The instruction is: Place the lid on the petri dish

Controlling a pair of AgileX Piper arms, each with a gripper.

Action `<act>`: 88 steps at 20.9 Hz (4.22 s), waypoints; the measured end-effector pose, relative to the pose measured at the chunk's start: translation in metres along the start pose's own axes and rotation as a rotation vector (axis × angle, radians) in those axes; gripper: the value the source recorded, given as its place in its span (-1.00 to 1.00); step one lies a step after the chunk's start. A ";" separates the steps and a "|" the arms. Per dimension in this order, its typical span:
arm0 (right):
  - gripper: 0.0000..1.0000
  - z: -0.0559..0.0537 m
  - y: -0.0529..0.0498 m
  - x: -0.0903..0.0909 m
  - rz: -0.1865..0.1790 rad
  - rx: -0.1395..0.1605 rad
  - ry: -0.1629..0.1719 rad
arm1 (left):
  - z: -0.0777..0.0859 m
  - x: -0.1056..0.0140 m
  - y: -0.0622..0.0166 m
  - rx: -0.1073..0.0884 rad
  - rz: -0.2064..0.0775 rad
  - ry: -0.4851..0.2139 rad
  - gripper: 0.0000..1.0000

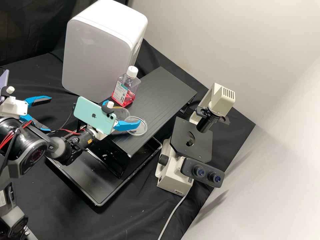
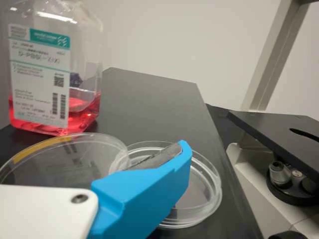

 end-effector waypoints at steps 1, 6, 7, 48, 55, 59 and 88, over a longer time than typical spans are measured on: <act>1.00 0.000 0.000 0.000 0.002 0.000 0.002 | 0.000 0.000 0.0000 0.000 0.000 0.000 1.00; 1.00 0.000 0.000 0.000 0.002 0.000 0.002 | 0.000 0.000 0.0000 0.000 0.000 0.000 1.00; -1.00 0.000 0.000 0.000 0.002 0.000 0.002 | 0.000 0.000 0.0000 0.000 0.000 0.000 1.00; -1.00 0.000 0.003 0.000 0.028 -0.024 -0.004 | 0.003 0.001 -0.0027 -0.001 -0.011 -0.013 1.00; -1.00 0.000 0.006 -0.002 0.048 -0.024 0.002 | 0.004 0.001 -0.0029 0.000 -0.012 -0.015 1.00; -1.00 0.003 0.017 -0.005 0.093 -0.010 -0.019 | 0.004 0.001 -0.0041 0.000 -0.017 -0.014 1.00; 1.00 -0.008 0.020 -0.021 0.135 -0.026 0.052 | 0.004 0.004 -0.0032 0.000 -0.012 -0.016 1.00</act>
